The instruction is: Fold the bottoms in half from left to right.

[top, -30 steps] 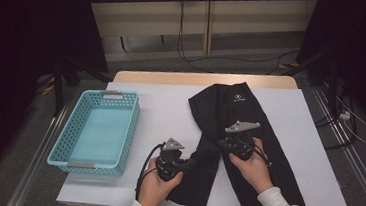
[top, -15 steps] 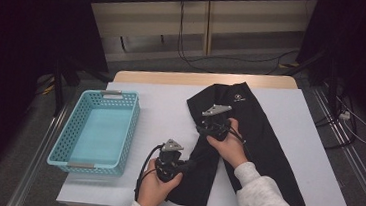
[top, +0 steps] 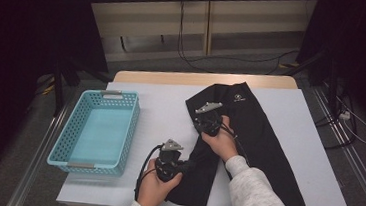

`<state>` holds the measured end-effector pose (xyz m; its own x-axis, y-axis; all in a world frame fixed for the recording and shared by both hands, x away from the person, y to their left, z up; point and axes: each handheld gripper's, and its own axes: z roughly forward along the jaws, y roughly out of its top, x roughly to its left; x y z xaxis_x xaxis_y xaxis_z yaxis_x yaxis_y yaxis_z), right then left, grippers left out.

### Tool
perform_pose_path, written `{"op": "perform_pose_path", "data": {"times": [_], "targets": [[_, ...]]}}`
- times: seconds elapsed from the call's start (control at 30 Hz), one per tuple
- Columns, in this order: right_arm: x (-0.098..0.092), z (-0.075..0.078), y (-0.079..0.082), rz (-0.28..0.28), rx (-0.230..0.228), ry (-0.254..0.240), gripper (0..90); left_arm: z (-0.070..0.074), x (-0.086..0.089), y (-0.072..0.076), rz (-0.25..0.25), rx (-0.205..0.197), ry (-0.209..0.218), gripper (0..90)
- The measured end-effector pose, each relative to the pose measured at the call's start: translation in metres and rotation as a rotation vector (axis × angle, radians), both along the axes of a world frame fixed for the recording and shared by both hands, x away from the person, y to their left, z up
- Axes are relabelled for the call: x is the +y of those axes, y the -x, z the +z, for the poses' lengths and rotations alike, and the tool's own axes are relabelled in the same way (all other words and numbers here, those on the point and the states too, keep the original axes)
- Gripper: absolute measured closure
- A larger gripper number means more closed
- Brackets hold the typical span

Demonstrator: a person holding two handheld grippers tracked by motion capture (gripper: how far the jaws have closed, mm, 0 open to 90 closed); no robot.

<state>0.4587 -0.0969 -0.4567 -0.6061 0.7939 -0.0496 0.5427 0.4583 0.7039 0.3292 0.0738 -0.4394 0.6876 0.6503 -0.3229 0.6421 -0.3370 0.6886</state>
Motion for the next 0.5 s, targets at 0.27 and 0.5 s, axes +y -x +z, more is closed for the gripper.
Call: {"op": "perform_pose_path", "data": {"times": [0.27,0.5], "targets": [[-0.021,0.023,-0.004,-0.043,0.013,-0.074,88.8,0.013,0.002,-0.002,0.003,-0.014,0.046,86.2],[-0.058,0.063,-0.007,-0.107,-0.024,-0.17,88.8,0.038,-0.016,-0.002,-0.049,-0.034,0.136,86.6]]}}
